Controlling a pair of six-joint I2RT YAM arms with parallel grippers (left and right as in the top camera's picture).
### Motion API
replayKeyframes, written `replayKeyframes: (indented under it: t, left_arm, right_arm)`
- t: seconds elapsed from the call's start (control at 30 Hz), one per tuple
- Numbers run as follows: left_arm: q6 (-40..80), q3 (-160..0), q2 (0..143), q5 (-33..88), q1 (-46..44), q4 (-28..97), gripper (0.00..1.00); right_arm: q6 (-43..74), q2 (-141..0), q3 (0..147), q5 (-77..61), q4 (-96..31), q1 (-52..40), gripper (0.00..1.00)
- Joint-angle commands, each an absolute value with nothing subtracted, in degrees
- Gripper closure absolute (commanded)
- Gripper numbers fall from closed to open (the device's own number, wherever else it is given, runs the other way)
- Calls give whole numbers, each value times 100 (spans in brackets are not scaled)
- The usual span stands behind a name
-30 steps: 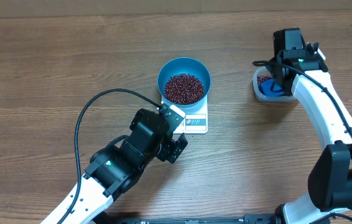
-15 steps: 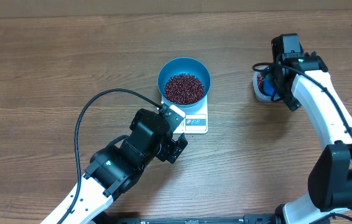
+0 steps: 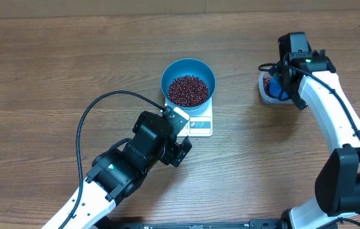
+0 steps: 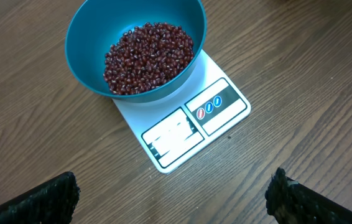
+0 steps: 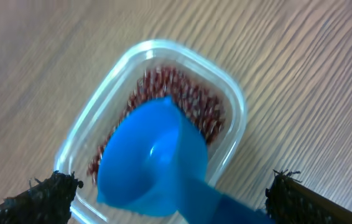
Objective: Scoop item into bowl and weigh 150g on scale
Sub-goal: 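Lower the blue cup into the tub and release it with the right gripper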
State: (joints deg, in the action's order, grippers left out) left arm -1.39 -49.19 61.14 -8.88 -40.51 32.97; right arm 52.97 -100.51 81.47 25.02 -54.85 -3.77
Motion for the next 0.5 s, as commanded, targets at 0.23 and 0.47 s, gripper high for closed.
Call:
replayKeyframes:
  t: [0.23,0.47]
  left_arm:
    - [-64,-4888,6139,-958,-4042,3280,0]
    - [-64,-4888,6141,-961,-4042,3280,0]
  right_arm:
    - [4880,-9826,8521,3015,-6624,-357,0]
    - [5277,-9826,8521,2606,-7990,-357,0]
